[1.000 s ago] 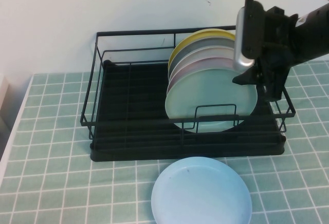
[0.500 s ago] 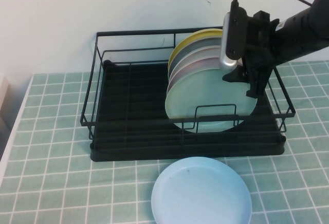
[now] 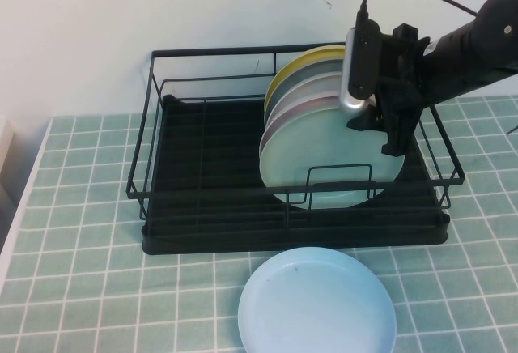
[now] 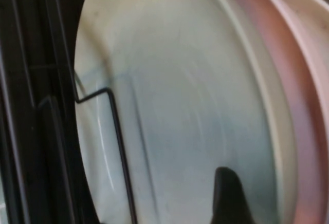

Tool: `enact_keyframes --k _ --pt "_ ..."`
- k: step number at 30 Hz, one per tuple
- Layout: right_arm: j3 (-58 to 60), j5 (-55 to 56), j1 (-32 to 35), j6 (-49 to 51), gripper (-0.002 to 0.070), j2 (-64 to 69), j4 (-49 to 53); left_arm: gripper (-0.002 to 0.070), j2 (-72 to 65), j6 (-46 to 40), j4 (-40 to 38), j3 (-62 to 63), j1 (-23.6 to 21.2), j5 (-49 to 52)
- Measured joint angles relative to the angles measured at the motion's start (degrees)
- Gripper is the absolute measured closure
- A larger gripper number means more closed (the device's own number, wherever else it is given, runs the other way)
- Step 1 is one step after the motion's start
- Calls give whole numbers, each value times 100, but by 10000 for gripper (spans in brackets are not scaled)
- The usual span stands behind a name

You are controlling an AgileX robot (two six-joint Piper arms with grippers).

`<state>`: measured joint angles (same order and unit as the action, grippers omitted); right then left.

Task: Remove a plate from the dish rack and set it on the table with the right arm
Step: Grasp the plate from the shelf

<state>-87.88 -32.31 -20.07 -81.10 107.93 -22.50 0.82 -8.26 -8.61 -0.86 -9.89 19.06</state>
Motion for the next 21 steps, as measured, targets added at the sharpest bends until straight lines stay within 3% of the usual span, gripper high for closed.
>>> enact_keyframes --k 12,21 --pt "-26 -554 -13 36 297 -788 423 678 0 0 0 0 0 0" --pt "-26 -948 -13 36 299 -668 510 678 0 0 0 0 0 0"
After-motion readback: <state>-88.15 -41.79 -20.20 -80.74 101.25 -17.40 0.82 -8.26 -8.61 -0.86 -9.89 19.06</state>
